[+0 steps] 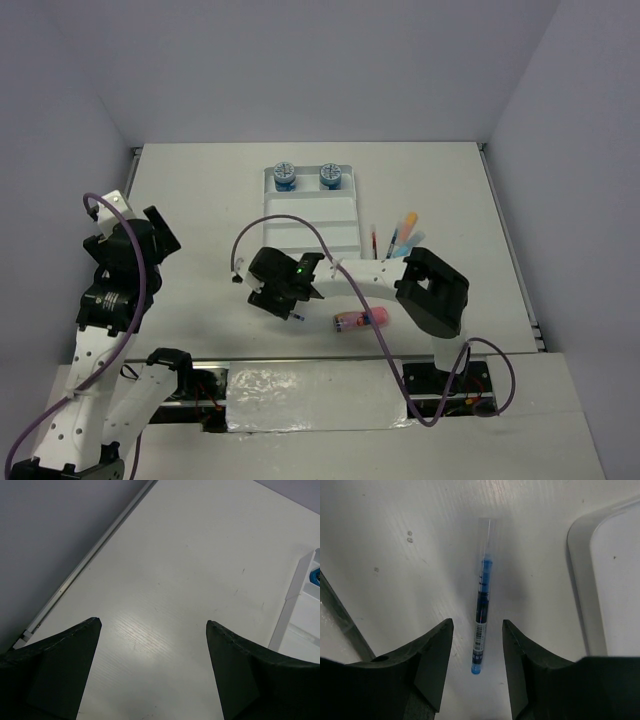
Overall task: Sort the stationery into containers
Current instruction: Pick up the pen from the center of the board, then place the pen in the storage box.
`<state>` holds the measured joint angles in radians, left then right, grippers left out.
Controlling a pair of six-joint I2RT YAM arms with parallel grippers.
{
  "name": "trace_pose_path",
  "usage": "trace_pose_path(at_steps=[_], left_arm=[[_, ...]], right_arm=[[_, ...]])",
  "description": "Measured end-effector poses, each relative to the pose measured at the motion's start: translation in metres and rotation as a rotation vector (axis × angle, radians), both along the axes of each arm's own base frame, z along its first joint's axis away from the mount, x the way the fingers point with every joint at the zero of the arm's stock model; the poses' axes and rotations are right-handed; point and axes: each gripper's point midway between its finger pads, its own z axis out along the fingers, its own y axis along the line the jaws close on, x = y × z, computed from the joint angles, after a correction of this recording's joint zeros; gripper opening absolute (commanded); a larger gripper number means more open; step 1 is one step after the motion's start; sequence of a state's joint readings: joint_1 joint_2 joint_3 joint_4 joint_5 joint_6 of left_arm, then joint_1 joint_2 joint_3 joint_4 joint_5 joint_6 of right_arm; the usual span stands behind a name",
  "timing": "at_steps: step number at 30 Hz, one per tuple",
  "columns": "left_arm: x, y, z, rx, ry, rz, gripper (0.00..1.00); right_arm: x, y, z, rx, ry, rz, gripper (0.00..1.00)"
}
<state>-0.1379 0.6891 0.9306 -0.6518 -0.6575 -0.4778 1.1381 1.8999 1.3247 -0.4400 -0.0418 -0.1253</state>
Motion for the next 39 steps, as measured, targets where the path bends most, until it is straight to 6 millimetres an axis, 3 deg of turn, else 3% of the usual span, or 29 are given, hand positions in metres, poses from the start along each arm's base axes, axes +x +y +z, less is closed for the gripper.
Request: trace_pose_path(at_steps=[10,11,14,16,21,24,25,27,30,33,36,39], left_arm=[[0.000,0.000,0.000,0.000,0.001,0.000,0.99],[0.000,0.000,0.000,0.000,0.001,0.000,0.99],[0.000,0.000,0.000,0.000,0.000,0.000,0.99],[0.000,0.000,0.000,0.000,0.000,0.001,0.99],[-0.002,0.002,0.002,0.002,-0.010,0.009,0.99],[-0.005,0.004,0.005,0.005,-0.025,0.020,0.99],[-0.005,0.005,0.006,0.006,-0.026,0.022,0.99],[-0.006,0.005,0.007,0.006,-0.032,0.026,0.99],[-0.006,0.005,0.007,0.006,-0.032,0.026,0.99],[-0.006,0.005,0.007,0.006,-0.032,0.027,0.99],[-0.007,0.007,0.007,0.007,-0.031,0.033,0.99],[-0.007,0.008,0.006,0.007,-0.029,0.036,0.99]], right_arm=[[-0.002,-0.003,-0.029,-0.059,0.032,-0.007,0.36],[-0.002,-0.003,-0.030,-0.061,0.034,-0.009,0.32],[-0.002,-0.002,-0.030,-0.057,0.033,-0.010,0.04],[-0.003,-0.001,-0.030,-0.052,0.035,-0.004,0.00],[-0.027,0.011,-0.017,0.026,0.102,0.109,0.00],[-0.032,0.017,0.018,0.121,0.094,0.179,0.00],[-0.025,0.018,0.035,0.160,0.077,0.180,0.00],[0.008,0.017,0.070,0.240,0.024,0.128,0.00],[0.100,0.005,0.121,0.355,-0.079,-0.127,0.00],[0.197,-0.039,0.157,0.455,-0.133,-0.620,0.00],[0.249,-0.093,0.159,0.576,-0.101,-1.102,0.00],[0.260,-0.126,0.128,0.674,-0.023,-1.486,0.00]])
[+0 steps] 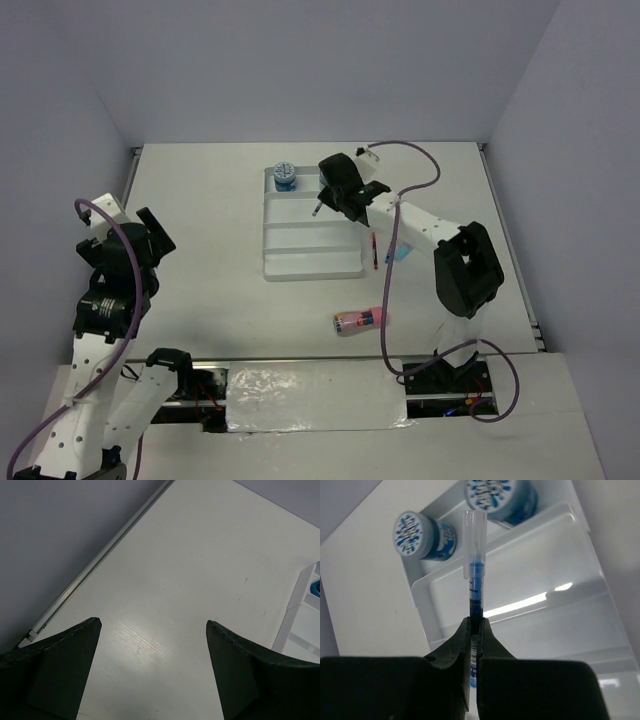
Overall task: Sort the stationery into containers
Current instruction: Place the pen in the storage box, then pick up the pen from the center of the board.
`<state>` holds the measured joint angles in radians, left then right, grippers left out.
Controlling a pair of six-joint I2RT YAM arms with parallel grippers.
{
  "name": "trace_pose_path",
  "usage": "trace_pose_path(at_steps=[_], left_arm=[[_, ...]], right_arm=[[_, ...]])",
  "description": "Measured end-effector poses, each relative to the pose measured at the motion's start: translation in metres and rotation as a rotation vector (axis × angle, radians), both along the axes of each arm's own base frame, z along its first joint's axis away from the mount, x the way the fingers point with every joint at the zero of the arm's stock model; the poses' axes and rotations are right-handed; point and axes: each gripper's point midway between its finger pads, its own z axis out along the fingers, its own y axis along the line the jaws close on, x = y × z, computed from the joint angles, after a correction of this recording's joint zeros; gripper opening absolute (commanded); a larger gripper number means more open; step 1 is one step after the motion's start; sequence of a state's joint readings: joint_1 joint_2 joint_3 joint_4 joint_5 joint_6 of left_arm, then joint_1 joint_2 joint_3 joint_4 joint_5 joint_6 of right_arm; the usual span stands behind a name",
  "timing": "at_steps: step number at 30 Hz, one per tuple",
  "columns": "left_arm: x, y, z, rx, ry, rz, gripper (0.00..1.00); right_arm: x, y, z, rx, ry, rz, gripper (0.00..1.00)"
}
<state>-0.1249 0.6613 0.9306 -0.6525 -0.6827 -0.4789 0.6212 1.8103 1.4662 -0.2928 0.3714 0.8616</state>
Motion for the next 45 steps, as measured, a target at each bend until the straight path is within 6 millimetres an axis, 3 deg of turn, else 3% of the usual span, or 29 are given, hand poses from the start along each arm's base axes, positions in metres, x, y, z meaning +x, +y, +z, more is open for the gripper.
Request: trace_pose_path(at_steps=[3,7,11,16,19,22,23,24,26,28,31,35,38,42,45], left_arm=[[0.002,-0.001,-0.002,-0.001,0.007,-0.004,0.99],[0.003,-0.002,-0.004,-0.002,0.018,-0.008,0.99],[0.004,-0.003,-0.004,-0.004,0.018,-0.013,0.99],[0.005,-0.004,-0.006,-0.007,0.024,-0.022,0.99],[0.006,-0.006,-0.006,-0.011,0.027,-0.030,0.99],[0.007,-0.008,-0.007,-0.015,0.030,-0.040,0.99],[0.008,-0.009,-0.008,-0.018,0.031,-0.047,0.99],[0.008,-0.009,-0.008,-0.020,0.031,-0.051,0.99],[0.008,-0.011,-0.008,-0.023,0.031,-0.058,0.99],[0.009,-0.012,-0.008,-0.026,0.031,-0.065,0.99],[0.009,-0.013,-0.008,-0.029,0.032,-0.073,0.99],[0.009,-0.014,-0.008,-0.030,0.032,-0.075,0.99],[0.009,-0.014,-0.008,-0.030,0.030,-0.078,0.99],[0.010,-0.016,-0.007,-0.033,0.023,-0.087,0.99],[0.010,-0.017,-0.007,-0.035,0.020,-0.092,0.99]], right_arm=[[0.000,-0.002,-0.027,0.121,0.080,-0.191,0.00],[0.015,0.007,-0.036,0.265,0.106,-0.369,0.00],[0.018,0.005,-0.045,0.374,0.133,-0.507,0.02],[0.022,0.009,-0.076,0.444,0.189,-0.606,0.03],[0.021,0.011,-0.099,0.453,0.224,-0.645,0.14],[0.022,0.012,-0.107,0.459,0.235,-0.657,0.29],[0.023,0.013,-0.107,0.463,0.231,-0.657,0.46],[0.024,0.013,-0.106,0.470,0.226,-0.660,0.55],[0.026,0.014,-0.103,0.465,0.213,-0.645,0.71],[0.028,0.015,-0.101,0.459,0.204,-0.629,0.77],[0.031,0.015,-0.095,0.452,0.175,-0.590,0.79],[0.010,-0.004,-0.074,0.392,0.120,-0.448,0.74],[-0.005,-0.033,-0.037,0.285,0.060,-0.253,0.69],[0.000,-0.083,0.017,0.040,-0.005,-0.071,0.55],[-0.010,-0.099,0.009,-0.112,0.034,0.019,0.48]])
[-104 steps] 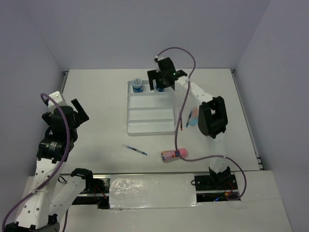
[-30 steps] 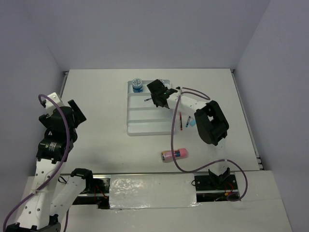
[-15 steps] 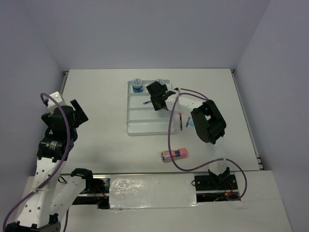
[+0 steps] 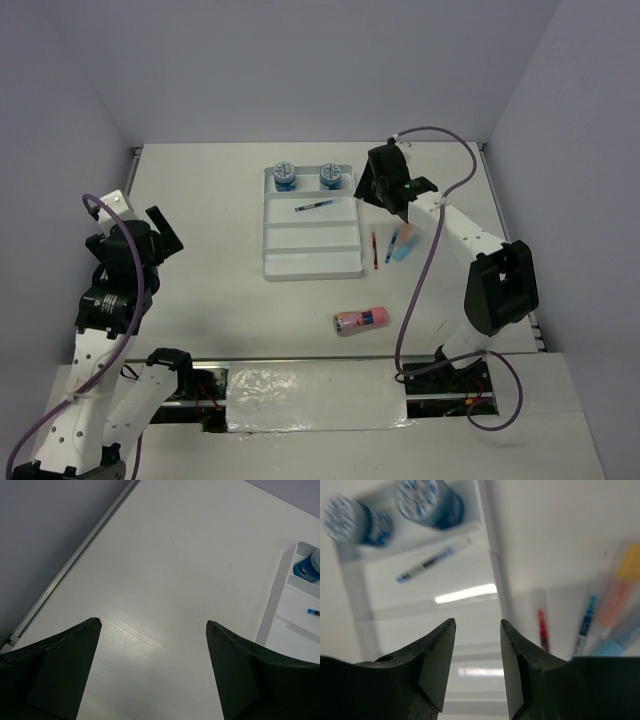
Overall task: Sort the stationery into containers
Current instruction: Pick up the pen from the center of the board.
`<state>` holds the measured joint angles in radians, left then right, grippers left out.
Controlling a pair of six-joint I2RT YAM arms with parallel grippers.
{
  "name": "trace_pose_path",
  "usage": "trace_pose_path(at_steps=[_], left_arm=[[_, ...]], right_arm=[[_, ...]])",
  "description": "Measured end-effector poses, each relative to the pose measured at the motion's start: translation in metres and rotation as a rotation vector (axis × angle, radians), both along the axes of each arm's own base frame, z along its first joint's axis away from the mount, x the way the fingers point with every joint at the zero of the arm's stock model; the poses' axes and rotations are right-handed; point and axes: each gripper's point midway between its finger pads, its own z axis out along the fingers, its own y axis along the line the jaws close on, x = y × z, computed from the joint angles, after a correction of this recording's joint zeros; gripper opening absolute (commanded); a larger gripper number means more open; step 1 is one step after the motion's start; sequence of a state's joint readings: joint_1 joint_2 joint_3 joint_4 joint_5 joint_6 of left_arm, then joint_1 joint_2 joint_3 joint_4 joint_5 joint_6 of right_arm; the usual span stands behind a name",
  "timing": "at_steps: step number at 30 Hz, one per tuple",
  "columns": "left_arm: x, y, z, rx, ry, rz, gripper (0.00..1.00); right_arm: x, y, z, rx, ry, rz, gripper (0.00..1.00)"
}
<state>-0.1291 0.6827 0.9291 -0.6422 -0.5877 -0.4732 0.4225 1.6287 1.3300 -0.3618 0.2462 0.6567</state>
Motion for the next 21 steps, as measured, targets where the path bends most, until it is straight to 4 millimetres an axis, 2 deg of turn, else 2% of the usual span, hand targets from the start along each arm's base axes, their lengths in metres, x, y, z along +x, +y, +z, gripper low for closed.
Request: trace_pose_path(at_steps=[4,6,9,14,21], left_arm=[[0.000,0.000,0.000,0.000,0.001,-0.002,0.99],[0.001,-0.001,0.000,0.000,-0.002,-0.003,0.99],[0.003,-0.002,-0.001,-0.001,0.002,-0.009,0.99],[0.006,-0.004,-0.003,-0.005,0.008,-0.018,0.99],[0.006,-0.006,-0.003,-0.009,0.011,-0.028,0.99]], right_arm=[[-0.037,-0.013,-0.061,-0.149,0.193,0.115,0.47],[-0.051,-0.018,-0.085,-0.194,0.277,0.150,0.47],[-0.059,-0.021,-0.101,-0.229,0.336,0.179,0.47],[-0.060,-0.022,-0.111,-0.256,0.359,0.202,0.46],[-0.064,-0.029,-0.157,-0.305,0.476,0.213,0.45]])
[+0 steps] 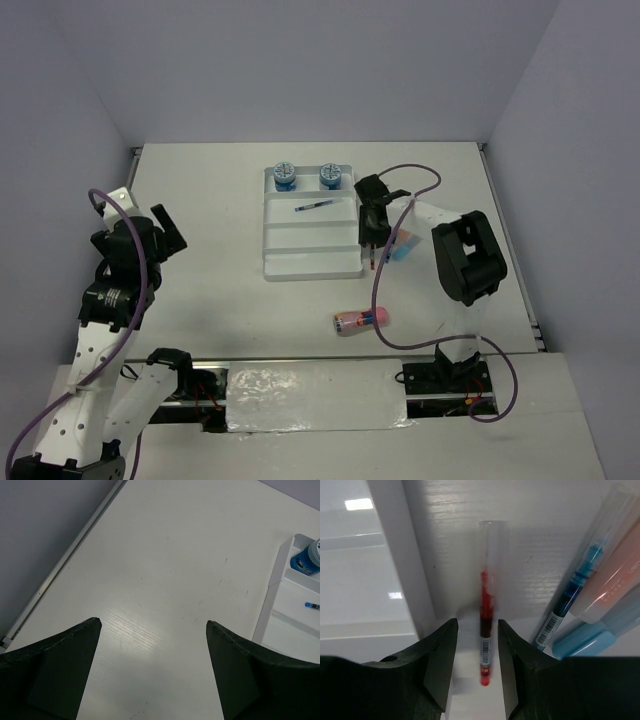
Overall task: Sort the stationery into containers
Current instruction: Pick up the pen from the center of the board.
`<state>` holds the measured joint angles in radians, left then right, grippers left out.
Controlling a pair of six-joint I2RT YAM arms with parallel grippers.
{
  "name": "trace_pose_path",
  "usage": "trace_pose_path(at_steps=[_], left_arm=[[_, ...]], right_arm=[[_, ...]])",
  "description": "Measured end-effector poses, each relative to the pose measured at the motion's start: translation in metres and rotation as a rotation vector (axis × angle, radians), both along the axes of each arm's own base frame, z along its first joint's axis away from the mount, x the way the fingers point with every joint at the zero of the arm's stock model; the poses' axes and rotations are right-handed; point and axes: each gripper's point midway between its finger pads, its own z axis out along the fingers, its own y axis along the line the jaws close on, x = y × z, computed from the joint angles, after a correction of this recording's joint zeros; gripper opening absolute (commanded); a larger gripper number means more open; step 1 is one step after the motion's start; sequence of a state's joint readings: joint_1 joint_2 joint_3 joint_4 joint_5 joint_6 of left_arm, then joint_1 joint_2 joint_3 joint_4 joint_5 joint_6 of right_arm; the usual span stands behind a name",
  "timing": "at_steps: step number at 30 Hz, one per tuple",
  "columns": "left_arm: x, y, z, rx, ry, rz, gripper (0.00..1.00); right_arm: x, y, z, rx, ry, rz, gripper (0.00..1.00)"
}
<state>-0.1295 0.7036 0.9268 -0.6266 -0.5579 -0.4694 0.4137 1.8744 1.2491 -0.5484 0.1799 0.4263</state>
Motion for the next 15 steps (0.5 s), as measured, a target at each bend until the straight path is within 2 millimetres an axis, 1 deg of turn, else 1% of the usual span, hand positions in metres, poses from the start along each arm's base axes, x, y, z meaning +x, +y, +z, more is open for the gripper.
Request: trace_pose_path(at_steps=[3,6,7,9,10,12,15], left_arm=[[0.0004,-0.0010,-0.0003,-0.002,0.001,-0.005,0.99],[0.0006,-0.0012,-0.0003,-0.003,0.001,-0.007,0.99],[0.0006,-0.0012,-0.0003,-0.003,0.001,-0.007,0.99],[0.0006,-0.0012,-0.0003,-0.003,0.001,-0.007,0.99],[0.0007,-0.0012,-0.0002,-0.003,0.000,-0.007,0.99],[0.0007,-0.0012,-0.0001,-0.003,0.000,-0.007,0.99],[0.0010,-0.0014,-0.0003,-0.003,0.000,-0.008,0.99]], right_arm=[[0.0001,-0.0049,-0.0066,-0.008,0.016,-0.008,0.44],[0.0030,-0.0070,-0.0103,-0.012,0.024,-0.007,0.33],[0.0047,-0.0067,-0.0106,-0.012,0.023,-0.004,0.26],[0.0071,-0.0055,-0.0105,-0.009,0.022,0.004,0.18],[0.0081,-0.0058,-0.0109,-0.007,0.022,0.003,0.10],[0.0084,-0.0059,-0.0113,-0.003,0.024,0.007,0.00],[0.0091,-0.0063,-0.0094,0.007,0.022,-0.002,0.00]])
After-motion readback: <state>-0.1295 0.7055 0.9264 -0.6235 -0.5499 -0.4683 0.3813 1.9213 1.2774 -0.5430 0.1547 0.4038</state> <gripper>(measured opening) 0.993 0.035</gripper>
